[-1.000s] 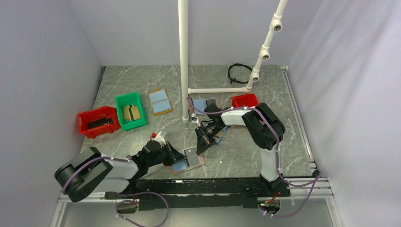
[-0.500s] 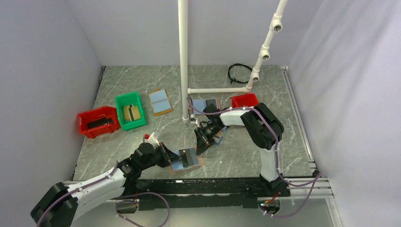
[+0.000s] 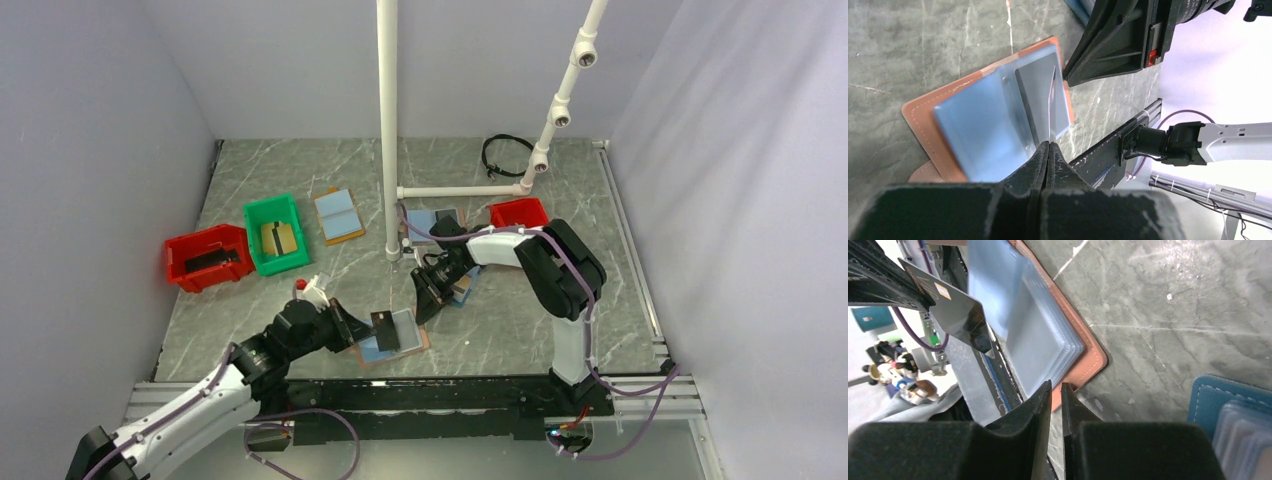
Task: Take the credit cards out of the card holder
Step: Remove the credit card from the card holder, then place the credit card in the storage box.
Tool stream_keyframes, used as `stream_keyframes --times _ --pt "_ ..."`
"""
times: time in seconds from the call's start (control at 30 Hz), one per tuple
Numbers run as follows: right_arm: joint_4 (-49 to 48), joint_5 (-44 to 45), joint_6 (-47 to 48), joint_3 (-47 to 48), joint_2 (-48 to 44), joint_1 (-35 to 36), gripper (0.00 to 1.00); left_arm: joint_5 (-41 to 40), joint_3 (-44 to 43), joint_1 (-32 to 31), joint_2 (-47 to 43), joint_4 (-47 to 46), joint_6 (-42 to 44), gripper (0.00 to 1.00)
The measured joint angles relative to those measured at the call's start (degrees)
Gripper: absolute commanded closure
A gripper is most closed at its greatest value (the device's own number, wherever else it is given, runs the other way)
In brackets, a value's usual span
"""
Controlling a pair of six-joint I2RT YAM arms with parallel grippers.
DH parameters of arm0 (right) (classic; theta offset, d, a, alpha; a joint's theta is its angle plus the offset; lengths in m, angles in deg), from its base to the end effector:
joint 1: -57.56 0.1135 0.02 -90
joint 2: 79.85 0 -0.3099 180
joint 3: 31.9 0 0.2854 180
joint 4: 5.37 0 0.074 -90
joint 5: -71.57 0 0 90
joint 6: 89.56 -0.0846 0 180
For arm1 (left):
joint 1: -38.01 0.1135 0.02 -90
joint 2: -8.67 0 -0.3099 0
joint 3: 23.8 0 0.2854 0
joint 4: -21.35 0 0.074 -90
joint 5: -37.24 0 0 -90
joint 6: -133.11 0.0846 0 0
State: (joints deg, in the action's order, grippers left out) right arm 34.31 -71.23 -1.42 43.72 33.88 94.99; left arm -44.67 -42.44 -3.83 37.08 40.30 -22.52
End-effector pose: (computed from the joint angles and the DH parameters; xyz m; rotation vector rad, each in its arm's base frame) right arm 0.2733 0.2940 0.0987 0.9604 -2.5250 -1.3582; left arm 0.1165 -0.1203 0.1367 -0.3855 2.3046 -1.2126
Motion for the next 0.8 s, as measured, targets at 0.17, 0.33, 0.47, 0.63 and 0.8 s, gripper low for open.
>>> stream_keyframes --times 0.17,0.33,0.47,0.63,0.8 --pt "0.0 0.5 2.7 0.0 -3.7 -0.3 0.83 -0.5 -1.1 0.0 -1.8 1.9 2.1 1.0" --pt "0.6 -0.1 5.9 0.0 -8.5 -0.7 0.78 -0.4 -1.7 0.0 -1.0 1.9 4.8 1.0" --pt "1.3 -1.8 8.4 0.0 -12.6 -1.9 0.71 0.2 -2.1 0.0 1.3 -2.2 7.0 1.0" --pt "3.6 -5.4 12.4 0.4 -16.7 -7.1 0.61 2.3 -3.9 0.1 8.3 -11.4 10.6 1.0" --pt "6.1 -9.3 16.5 0.4 -19.0 -12.2 0.53 4.7 -6.8 0.1 17.5 -22.0 13.0 1.0"
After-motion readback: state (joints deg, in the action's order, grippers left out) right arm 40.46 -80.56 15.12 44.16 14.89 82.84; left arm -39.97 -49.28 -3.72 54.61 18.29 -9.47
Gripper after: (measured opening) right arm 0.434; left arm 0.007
